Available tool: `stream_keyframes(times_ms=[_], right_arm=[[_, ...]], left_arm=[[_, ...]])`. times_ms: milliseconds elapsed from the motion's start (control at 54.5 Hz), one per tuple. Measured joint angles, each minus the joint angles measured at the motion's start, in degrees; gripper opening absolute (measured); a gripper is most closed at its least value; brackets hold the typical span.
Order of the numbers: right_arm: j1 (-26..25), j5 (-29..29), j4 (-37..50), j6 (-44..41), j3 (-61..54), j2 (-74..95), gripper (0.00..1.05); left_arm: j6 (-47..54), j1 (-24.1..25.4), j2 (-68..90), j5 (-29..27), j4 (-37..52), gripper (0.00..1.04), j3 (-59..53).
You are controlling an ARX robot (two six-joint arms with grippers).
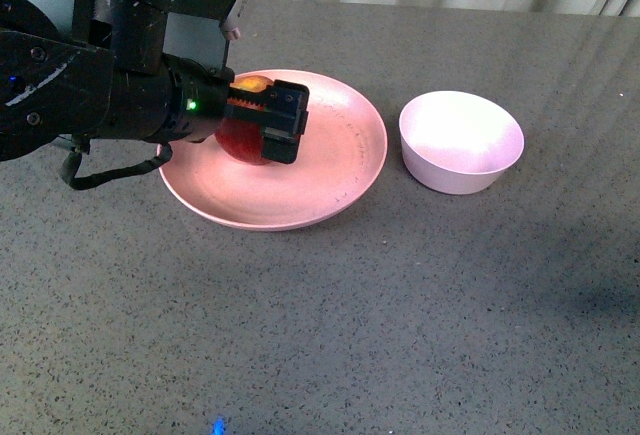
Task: Move apple from plate to bowl
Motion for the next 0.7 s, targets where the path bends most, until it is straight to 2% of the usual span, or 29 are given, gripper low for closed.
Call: stream_keyframes(times_ms=[92, 184, 275, 496, 698], right_arm=[[0.0, 0.0, 0.0, 0.0, 0.0, 0.0, 0.96], [0.0, 0.0, 0.0, 0.0, 0.0, 0.0, 0.96], [0.0, 0.0, 0.0, 0.0, 0.0, 0.0, 0.96], [0.0, 0.0, 0.0, 0.0, 0.0, 0.0, 0.96], [0.0, 0.0, 0.0, 0.0, 0.0, 0.0, 0.96]], left_arm=[[0.0, -0.3, 0.5, -0.7, -0.1, 0.96, 0.5], [0.2, -0.6, 0.6, -1.5, -0.2, 0.85, 0.8], [0.3, -0.7, 0.6, -1.7, -0.2, 0.80, 0.8], [0.7, -2.4, -0.9, -1.7, -1.1, 0.79, 0.8], [0.6, -6.4, -4.7, -1.4, -2.2, 0.79, 1.8]])
